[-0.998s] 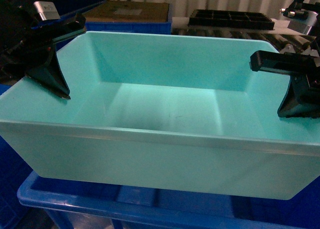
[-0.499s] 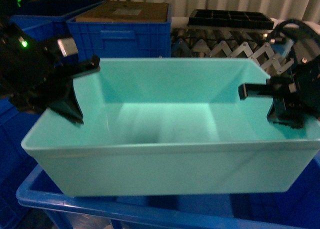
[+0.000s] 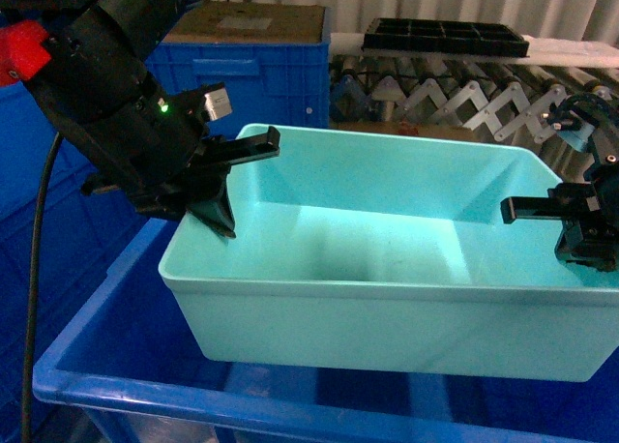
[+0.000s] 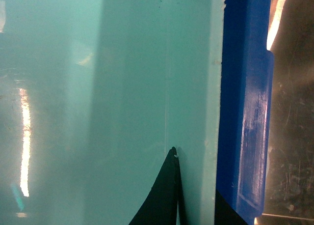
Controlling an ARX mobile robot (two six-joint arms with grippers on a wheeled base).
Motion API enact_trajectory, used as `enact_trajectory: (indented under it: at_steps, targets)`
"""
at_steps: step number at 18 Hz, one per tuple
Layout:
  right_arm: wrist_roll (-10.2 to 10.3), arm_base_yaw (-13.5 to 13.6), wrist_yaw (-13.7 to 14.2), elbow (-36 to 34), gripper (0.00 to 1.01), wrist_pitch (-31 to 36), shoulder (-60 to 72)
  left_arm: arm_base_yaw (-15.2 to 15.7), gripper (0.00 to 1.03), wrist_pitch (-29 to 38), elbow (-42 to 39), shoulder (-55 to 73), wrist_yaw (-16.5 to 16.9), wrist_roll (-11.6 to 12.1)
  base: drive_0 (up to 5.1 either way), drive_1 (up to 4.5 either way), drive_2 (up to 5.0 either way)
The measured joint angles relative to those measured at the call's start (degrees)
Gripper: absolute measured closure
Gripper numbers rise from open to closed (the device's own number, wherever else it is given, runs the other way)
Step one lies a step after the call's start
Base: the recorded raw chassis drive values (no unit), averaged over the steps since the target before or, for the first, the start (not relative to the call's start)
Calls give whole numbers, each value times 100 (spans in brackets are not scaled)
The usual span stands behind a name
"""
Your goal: Stack blue boxes stably on right
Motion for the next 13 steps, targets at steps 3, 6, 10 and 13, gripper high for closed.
enact_trajectory:
  at_steps: [3,6,10,13]
  targets:
    - [103,11,-28,-205,99,481,131,15,101,170,87,188,-9,144,0,0,0]
    - [129,26,-282,-459,99,732,249,170,101,-437,494,660,24,201,0,0,0]
    - [125,127,-426,-647,99,968,96,323,101,-739,946,997,133,459,0,0,0]
    - [85,120,-313,-765,53,660,70,407,58,-664,872,828,367,776,0,0,0]
